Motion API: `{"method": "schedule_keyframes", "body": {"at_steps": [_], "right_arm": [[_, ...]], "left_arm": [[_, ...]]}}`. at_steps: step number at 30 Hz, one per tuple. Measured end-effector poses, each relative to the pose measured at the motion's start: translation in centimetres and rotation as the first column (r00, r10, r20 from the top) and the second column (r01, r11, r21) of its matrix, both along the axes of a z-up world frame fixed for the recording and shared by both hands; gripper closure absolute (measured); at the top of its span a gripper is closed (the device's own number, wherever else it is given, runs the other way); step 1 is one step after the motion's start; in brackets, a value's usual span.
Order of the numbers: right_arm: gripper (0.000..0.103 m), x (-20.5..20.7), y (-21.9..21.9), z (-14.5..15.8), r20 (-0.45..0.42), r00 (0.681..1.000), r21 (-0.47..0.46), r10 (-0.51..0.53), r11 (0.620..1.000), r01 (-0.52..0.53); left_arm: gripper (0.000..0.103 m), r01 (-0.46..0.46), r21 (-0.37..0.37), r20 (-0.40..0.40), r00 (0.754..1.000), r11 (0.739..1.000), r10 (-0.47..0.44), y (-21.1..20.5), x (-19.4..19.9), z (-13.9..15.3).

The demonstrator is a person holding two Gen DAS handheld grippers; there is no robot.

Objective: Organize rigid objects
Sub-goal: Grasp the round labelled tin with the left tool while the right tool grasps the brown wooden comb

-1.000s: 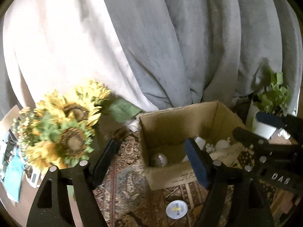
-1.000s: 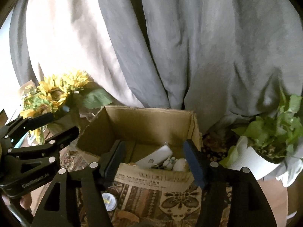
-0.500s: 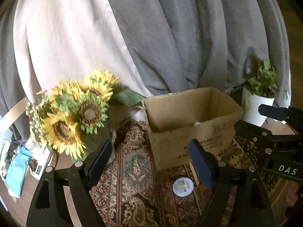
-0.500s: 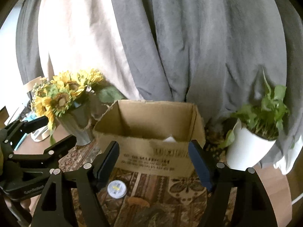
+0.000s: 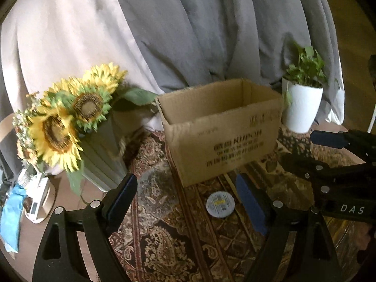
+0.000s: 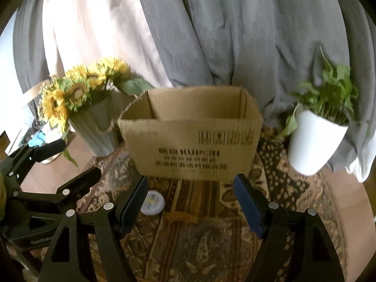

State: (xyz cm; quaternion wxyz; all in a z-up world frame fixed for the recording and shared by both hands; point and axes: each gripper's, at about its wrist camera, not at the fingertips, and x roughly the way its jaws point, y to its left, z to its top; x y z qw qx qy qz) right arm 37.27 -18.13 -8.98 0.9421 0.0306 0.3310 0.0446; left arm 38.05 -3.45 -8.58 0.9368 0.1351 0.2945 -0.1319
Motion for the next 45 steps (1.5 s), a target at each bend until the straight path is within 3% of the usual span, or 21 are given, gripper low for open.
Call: {"method": "schedule_keyframes", "body": {"at_steps": [13,26,35,45], "right_arm": [[0.027,0.4,1.1,-4.7,-0.101,0.995,0.005,-0.015,1.000,0.015],[0.027,2.8,2.2,-9.3,-0.208,0.978,0.000,-0.002,1.000,0.003],[0.027,4.5,2.2,-11.4,-0.260,0.966,0.002,0.000,1.000,0.001],[0.027,6.4,2.5,-12.7,-0.293,0.956,0.019,0.007,1.000,-0.001]], "left_arm": [[0.017,0.169,0.069,-0.067,0.984,0.983,-0.165,0.0,0.9,-5.0],[0.017,0.334,0.085,-0.143,0.936,0.939,-0.320,-1.0,3.6,-9.5],[0.017,0.399,0.068,-0.212,0.901,0.914,-0.378,-2.1,5.7,-11.3],[0.021,0.413,0.091,-0.236,0.893,0.906,-0.384,-3.0,7.2,-12.4]]}}
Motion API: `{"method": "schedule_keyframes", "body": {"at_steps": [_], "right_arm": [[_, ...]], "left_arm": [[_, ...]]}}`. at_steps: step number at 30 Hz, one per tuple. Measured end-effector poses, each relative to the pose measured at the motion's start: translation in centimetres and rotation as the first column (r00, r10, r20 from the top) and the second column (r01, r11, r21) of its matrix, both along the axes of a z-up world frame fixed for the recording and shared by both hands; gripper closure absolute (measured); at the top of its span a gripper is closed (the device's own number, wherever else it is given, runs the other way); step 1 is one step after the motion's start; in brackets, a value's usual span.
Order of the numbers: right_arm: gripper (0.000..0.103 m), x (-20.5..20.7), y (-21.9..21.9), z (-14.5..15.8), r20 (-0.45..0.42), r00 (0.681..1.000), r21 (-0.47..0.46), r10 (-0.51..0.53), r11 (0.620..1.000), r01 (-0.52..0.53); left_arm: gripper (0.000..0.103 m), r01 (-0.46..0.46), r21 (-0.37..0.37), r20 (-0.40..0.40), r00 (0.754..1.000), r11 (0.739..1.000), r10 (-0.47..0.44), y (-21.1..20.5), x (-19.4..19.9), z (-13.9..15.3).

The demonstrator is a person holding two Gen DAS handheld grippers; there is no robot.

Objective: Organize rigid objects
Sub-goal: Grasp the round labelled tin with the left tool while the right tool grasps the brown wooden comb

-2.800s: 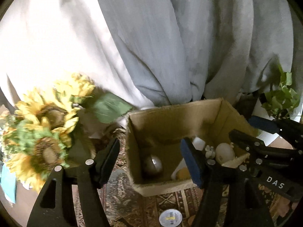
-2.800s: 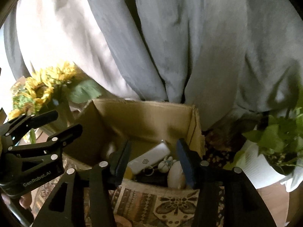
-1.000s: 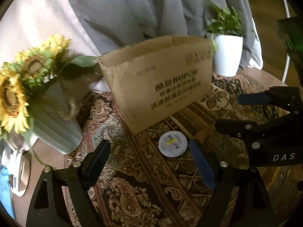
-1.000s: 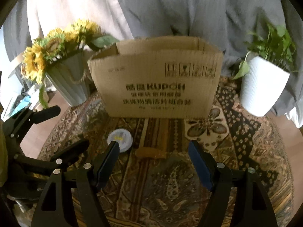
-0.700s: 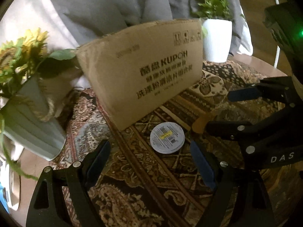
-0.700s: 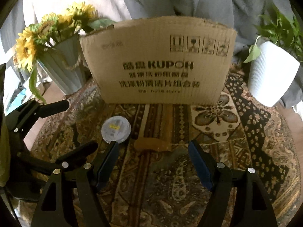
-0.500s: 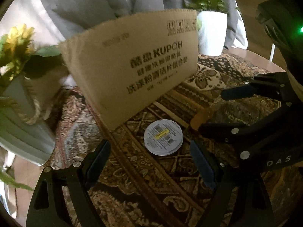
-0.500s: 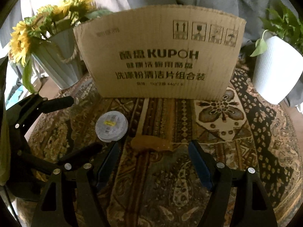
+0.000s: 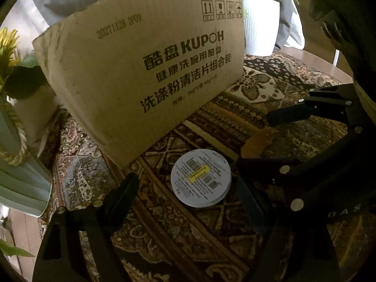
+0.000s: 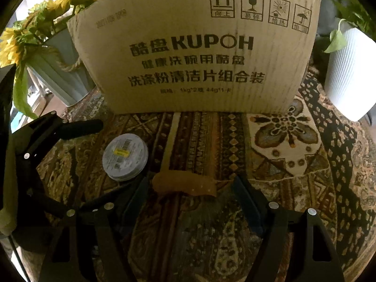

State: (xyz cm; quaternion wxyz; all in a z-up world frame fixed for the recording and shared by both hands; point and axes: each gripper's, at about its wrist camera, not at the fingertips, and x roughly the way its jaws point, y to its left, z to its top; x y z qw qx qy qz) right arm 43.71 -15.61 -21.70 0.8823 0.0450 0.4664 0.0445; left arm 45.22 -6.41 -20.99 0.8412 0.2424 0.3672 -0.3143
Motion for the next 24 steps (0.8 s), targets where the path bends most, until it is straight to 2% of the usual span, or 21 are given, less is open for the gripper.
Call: {"method": "schedule_keyframes", "body": {"at_steps": [2,4,5,9,15,24], "right_arm": [[0.030,0.3,0.2,-0.1,0.000,1.000,-0.009,0.000,1.000,0.000],[0.038,0.5,0.6,-0.2,0.006,1.000,-0.022,-0.004,1.000,0.004],[0.046,0.5,0.7,-0.2,0.011,1.000,-0.024,-0.002,1.000,0.003],[0.048,0.4,0.4,-0.1,0.018,1.000,-0.020,0.000,1.000,0.000],[0.048,-0.7,-0.6,0.2,0.030,1.000,-0.021,-0.009,1.000,0.009],[0.048,-2.5,-2.1,1.6,0.058,0.998,-0.019,-0.013,1.000,0.014]], "left_arm": [[0.026,0.008,-0.004,-0.001,1.000,1.000,-0.008,-0.1,0.1,-0.1],[0.032,0.017,-0.012,-0.004,1.000,1.000,-0.017,-0.2,0.0,0.0],[0.035,0.023,-0.012,-0.003,1.000,1.000,-0.023,-0.3,0.0,0.0],[0.052,0.044,-0.022,-0.012,0.999,0.999,-0.045,-0.6,-0.5,0.0],[0.052,-0.003,-0.033,-0.023,1.000,0.999,0.002,-0.3,-1.1,0.2],[0.052,-0.159,-0.062,-0.043,0.987,0.985,0.157,0.6,-3.0,1.3]]}}
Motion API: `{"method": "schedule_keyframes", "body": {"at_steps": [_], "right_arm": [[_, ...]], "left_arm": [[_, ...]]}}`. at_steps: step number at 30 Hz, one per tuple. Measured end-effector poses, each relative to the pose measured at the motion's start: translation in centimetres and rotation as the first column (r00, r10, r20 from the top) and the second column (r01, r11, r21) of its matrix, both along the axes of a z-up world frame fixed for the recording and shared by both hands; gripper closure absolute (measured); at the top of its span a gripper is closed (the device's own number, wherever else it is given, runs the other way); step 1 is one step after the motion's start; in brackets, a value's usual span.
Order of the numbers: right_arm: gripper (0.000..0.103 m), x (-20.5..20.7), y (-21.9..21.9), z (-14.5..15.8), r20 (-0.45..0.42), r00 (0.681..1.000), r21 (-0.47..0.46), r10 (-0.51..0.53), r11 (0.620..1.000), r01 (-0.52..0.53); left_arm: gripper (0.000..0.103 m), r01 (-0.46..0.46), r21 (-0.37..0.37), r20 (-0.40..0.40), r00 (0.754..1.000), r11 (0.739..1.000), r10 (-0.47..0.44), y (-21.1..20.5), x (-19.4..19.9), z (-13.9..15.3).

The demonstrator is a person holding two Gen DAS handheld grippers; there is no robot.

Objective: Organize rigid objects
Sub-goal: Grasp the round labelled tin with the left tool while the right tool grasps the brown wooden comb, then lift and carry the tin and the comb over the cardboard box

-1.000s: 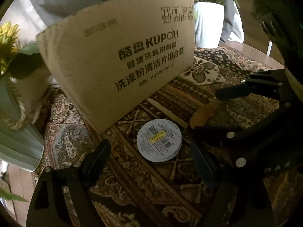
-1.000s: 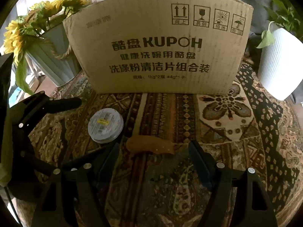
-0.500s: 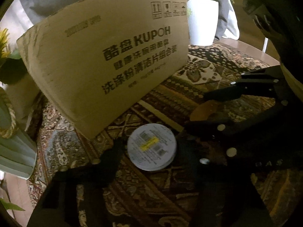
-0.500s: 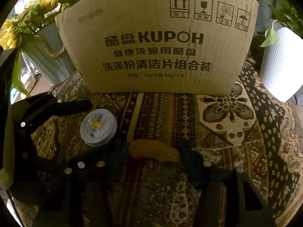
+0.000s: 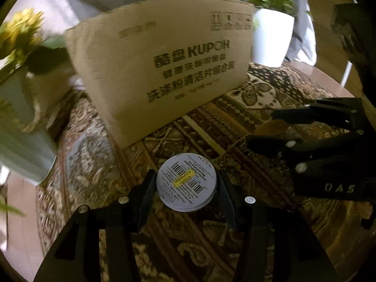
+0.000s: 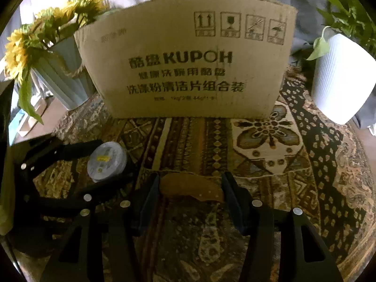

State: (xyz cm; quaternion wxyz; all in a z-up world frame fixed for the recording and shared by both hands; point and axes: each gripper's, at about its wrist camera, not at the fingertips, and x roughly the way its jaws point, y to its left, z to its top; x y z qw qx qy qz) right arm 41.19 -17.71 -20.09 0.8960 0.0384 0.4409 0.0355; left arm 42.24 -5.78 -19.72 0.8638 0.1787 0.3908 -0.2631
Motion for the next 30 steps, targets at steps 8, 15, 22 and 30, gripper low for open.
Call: {"method": "schedule_keyframes", "body": {"at_steps": [8,15,22,30], "right_arm": [[0.048,-1.7,-1.1,2.7,0.050,0.999,0.013,-0.009,1.000,0.008],[0.048,-3.1,-1.5,5.3,0.103,0.995,0.018,0.002,1.000,-0.004],[0.047,-4.5,-2.3,8.0,0.165,0.986,0.021,0.005,1.000,-0.009],[0.047,-6.3,-2.8,11.3,0.246,0.969,0.027,0.010,0.999,-0.017]], "left_arm": [[0.052,-0.169,-0.066,0.016,0.985,0.983,0.170,0.9,-1.7,2.7],[0.052,-0.264,-0.122,0.026,0.963,0.957,0.269,1.2,-3.9,5.6],[0.052,-0.327,-0.157,0.075,0.937,0.932,0.341,1.1,-5.6,8.6],[0.052,-0.365,-0.180,0.139,0.910,0.913,0.391,0.7,-7.3,11.9]]}}
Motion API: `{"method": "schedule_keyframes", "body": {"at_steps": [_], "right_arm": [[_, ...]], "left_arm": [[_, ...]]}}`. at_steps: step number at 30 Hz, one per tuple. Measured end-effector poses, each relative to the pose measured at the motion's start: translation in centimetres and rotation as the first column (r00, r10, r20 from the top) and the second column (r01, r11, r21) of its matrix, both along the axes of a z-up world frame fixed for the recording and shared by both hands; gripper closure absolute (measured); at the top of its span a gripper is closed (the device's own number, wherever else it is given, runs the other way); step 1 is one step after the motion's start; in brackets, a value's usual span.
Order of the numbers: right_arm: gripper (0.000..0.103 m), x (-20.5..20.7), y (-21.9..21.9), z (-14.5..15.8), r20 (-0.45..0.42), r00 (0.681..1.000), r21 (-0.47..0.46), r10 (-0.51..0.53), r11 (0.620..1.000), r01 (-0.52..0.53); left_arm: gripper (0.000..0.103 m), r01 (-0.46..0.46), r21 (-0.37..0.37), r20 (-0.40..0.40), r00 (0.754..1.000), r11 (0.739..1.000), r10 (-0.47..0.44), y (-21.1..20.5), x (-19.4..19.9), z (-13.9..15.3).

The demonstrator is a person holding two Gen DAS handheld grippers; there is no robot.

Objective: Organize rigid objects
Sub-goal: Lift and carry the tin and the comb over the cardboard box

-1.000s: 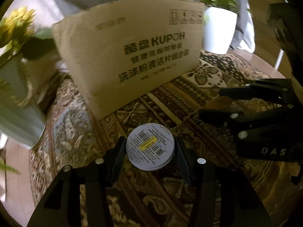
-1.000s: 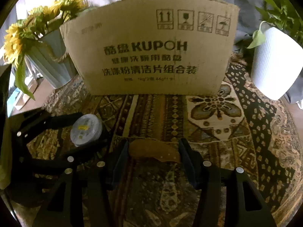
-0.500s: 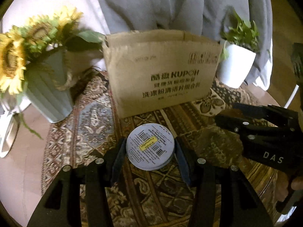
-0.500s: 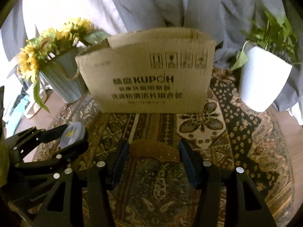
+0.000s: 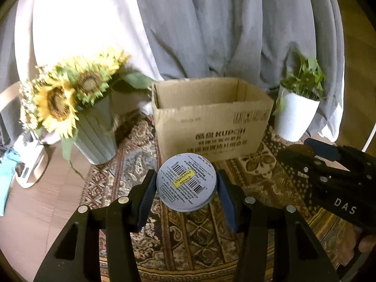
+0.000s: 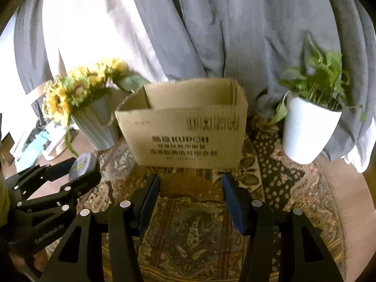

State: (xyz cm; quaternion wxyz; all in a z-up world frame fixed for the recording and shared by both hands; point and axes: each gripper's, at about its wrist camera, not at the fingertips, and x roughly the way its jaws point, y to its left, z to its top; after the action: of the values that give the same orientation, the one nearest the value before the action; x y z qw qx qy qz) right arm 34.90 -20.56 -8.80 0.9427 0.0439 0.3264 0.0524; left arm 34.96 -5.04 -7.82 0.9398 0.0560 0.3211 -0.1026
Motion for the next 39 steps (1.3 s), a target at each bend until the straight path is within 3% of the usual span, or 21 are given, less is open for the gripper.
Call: {"method": "schedule_keyframes", "body": {"at_steps": [19,31,39], "right_arm": [[0.047,-0.3,-0.8,6.8,0.168,0.986,-0.016,0.014,1.000,-0.011],[0.047,3.6,-1.1,9.5,0.225,0.974,-0.036,0.031,0.999,-0.024],[0.047,7.9,-1.4,9.8,0.207,0.977,-0.063,0.058,0.997,-0.046]], "left_arm": [[0.052,-0.058,-0.048,0.131,0.989,0.997,0.064,-0.4,0.8,6.5],[0.052,-0.054,-0.030,0.177,0.982,0.998,0.058,-1.4,5.3,8.9],[0.052,-0.054,-0.015,0.150,0.987,0.998,0.055,-1.9,9.4,9.4]]}}
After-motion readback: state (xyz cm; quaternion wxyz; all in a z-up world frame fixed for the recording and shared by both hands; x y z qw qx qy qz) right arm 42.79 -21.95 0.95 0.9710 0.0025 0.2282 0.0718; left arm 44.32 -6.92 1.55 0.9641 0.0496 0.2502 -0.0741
